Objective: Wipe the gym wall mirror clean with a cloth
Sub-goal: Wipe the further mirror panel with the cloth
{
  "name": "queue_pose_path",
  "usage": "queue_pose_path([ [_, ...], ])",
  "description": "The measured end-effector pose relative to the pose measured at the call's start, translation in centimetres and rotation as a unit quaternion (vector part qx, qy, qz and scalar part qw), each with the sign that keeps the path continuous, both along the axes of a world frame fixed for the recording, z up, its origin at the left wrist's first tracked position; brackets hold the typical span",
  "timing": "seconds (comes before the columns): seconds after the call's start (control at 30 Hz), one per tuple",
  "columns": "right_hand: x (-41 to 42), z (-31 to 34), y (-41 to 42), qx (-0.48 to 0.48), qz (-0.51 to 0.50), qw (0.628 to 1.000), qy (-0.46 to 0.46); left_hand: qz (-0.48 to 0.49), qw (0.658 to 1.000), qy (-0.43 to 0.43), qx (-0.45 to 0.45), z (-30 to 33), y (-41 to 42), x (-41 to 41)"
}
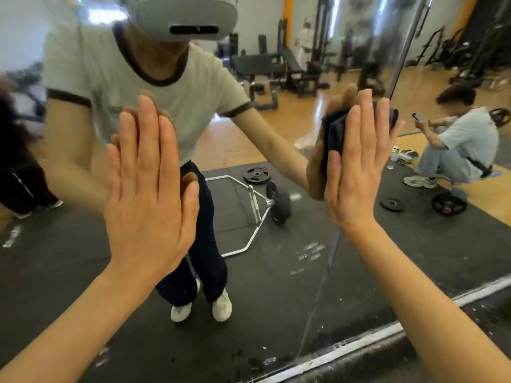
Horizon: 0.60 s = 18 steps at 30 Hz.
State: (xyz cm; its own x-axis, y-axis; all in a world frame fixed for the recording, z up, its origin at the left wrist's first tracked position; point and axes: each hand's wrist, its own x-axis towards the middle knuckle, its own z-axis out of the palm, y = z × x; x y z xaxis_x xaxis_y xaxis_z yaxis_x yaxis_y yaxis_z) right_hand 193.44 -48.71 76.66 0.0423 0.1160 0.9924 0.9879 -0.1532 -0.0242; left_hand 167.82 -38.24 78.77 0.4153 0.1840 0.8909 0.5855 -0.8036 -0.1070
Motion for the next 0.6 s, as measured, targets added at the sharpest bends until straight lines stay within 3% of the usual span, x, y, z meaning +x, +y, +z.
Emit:
queue_pose_path([
  [0.17,0.0,-7.3,-0.8,-0.047,-0.003,0.998,-0.048,0.009,1.0,0.013,0.01,-0.2,0.3,-0.2],
  [0.3,1.8,-11.6,-2.7,-0.136,-0.021,0.979,-0.149,0.006,1.0,0.006,0.02,-0.1,0.4,0.0],
  [0.43,2.2,-5.8,-2.1,-0.128,0.041,0.974,-0.185,-0.006,1.0,0.006,-0.004,-0.8,0.0,-1.0],
  [0.6,-0.7,5.8,1.1,0.031,0.128,0.988,-0.078,0.011,0.999,-0.007,-0.029,-3.4,0.8,-2.0],
])
